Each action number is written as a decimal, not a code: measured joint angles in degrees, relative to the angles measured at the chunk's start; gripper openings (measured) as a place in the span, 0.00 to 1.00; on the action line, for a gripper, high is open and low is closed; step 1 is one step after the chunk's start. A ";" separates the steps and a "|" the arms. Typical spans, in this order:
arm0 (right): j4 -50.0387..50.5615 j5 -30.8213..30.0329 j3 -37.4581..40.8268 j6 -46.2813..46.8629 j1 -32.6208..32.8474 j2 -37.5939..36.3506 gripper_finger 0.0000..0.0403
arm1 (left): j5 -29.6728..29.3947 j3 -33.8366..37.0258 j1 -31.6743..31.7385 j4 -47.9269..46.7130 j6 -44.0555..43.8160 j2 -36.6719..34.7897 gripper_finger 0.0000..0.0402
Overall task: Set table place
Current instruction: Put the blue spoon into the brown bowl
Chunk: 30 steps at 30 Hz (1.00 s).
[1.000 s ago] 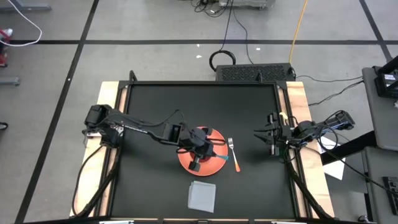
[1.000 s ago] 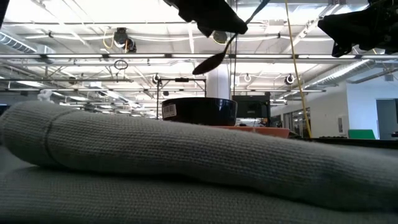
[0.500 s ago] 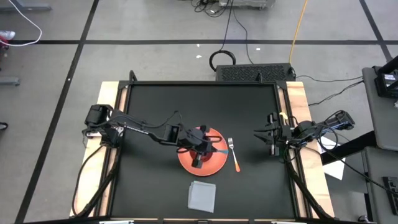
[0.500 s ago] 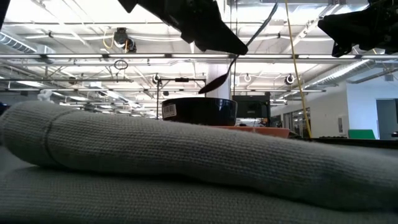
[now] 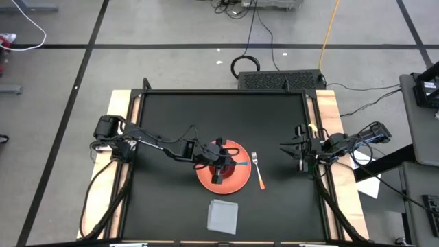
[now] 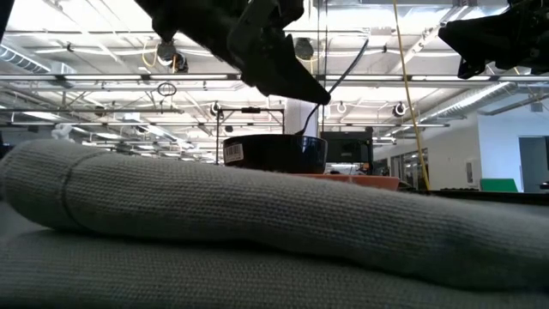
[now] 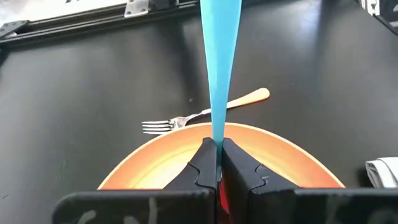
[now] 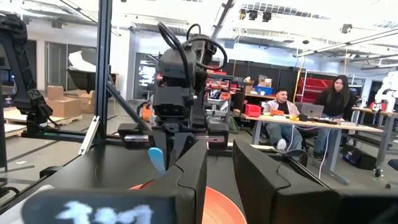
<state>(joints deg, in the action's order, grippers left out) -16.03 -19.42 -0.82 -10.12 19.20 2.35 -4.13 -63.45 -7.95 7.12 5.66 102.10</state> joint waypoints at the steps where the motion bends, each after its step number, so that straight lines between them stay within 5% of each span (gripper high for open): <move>1: 0.00 0.00 0.02 0.00 0.01 -0.01 0.17 | -0.03 0.50 0.01 0.71 -0.22 0.00 0.02; 19: 0.00 0.00 0.02 0.00 0.00 0.00 0.17 | -0.47 2.28 -0.45 3.67 -2.12 0.02 0.02; 30: -0.02 0.00 0.00 -0.01 0.00 0.00 0.17 | -0.20 2.24 -0.61 6.75 -3.15 6.34 0.01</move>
<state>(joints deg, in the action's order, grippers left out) -16.05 -19.42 -0.82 -10.13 19.20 2.35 -4.33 -61.21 -8.56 13.87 2.50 108.44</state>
